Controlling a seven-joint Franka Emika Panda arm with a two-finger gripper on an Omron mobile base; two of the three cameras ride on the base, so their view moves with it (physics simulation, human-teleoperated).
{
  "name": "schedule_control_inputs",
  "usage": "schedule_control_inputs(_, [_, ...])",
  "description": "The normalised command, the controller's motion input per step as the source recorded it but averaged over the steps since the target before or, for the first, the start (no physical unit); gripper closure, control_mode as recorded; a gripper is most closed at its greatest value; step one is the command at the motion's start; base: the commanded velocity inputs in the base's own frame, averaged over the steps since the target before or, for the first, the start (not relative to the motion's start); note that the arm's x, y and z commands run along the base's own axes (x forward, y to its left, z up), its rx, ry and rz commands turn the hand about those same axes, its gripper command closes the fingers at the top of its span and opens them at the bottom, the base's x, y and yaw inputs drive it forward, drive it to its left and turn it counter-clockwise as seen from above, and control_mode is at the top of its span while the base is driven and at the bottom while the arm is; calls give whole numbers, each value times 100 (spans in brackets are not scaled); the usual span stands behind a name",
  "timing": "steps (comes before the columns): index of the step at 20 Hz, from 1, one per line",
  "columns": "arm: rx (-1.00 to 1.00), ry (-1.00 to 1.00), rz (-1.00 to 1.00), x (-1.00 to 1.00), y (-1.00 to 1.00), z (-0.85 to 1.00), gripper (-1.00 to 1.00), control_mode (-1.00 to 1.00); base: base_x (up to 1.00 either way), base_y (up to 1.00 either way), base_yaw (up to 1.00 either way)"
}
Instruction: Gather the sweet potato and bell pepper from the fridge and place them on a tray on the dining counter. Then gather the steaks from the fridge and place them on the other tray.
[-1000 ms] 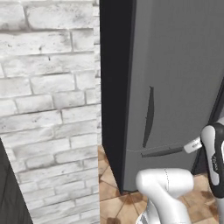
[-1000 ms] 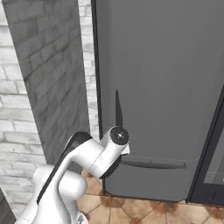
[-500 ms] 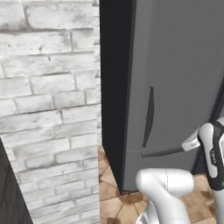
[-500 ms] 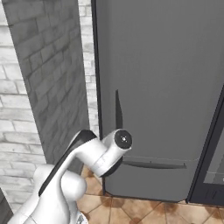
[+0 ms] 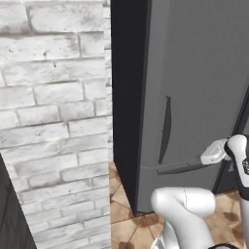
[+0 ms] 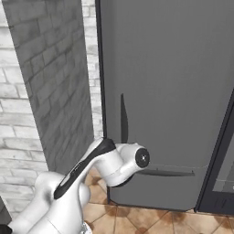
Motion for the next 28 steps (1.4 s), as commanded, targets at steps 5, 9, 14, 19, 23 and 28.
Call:
schedule_control_inputs(5, [8, -15, -2, 11, 2, 0, -100, -100, 0, 0, 0])
schedule_control_inputs(9, [0, -22, -1, 9, 12, 0, -100, -100, 0, 0, 0])
schedule_control_inputs(14, [0, -9, -2, 18, 30, 0, -100, -100, 0, 0, 0])
schedule_control_inputs(19, [0, 2, -1, 26, 25, 3, -100, -100, 0, 0, 0])
schedule_control_inputs(23, [0, 13, 0, 39, 7, 8, -100, -100, 0, 0, 0])
schedule_control_inputs(28, [1, 8, -4, 37, 0, 5, -100, -100, 0, 0, 0])
